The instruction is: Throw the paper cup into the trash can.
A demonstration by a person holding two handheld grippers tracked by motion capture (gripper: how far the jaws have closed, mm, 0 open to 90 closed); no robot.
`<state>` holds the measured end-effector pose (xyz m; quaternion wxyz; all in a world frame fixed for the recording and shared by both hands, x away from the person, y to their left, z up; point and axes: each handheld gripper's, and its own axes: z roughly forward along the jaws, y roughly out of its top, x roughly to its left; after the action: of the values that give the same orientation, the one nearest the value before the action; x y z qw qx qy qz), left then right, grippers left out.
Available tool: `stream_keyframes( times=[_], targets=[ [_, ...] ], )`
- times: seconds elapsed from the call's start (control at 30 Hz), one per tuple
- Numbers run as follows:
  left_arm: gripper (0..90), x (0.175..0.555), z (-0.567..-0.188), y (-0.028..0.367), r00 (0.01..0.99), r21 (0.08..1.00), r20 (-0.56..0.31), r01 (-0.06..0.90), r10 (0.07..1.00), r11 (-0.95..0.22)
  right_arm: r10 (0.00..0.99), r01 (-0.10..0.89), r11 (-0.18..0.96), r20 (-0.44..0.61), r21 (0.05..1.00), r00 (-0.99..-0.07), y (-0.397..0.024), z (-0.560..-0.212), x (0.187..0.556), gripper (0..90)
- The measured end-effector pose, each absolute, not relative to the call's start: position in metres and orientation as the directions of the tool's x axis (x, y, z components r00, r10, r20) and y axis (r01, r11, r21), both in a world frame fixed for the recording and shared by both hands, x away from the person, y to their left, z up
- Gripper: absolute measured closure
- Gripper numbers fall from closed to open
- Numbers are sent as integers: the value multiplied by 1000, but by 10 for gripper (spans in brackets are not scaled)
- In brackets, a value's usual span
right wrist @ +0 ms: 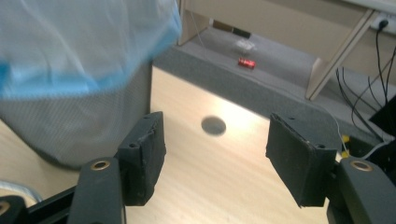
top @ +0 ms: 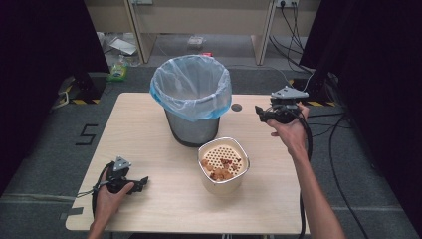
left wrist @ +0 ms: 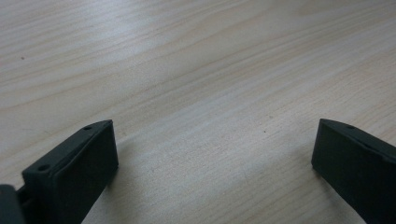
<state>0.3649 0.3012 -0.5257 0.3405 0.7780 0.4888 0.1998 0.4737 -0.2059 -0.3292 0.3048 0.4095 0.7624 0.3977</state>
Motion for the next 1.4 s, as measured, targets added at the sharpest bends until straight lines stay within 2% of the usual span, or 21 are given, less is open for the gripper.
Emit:
stream_keyframes(
  times=[0.5, 0.97, 1.4],
  targets=[
    [0, 365, -526, 301, 442, 725, -22, 624, 897, -290, 886, 435, 315, -98, 843, -453, -241, -388, 440, 341],
    [0, 365, -526, 301, 442, 725, -22, 624, 897, -290, 891, 493, 312, -69, 812, -450, -243, -435, 403, 230],
    [0, 365, -526, 301, 442, 725, -22, 624, 897, -290, 889, 541, 323, -53, 777, -454, -242, -480, 369, 230]
  ],
)
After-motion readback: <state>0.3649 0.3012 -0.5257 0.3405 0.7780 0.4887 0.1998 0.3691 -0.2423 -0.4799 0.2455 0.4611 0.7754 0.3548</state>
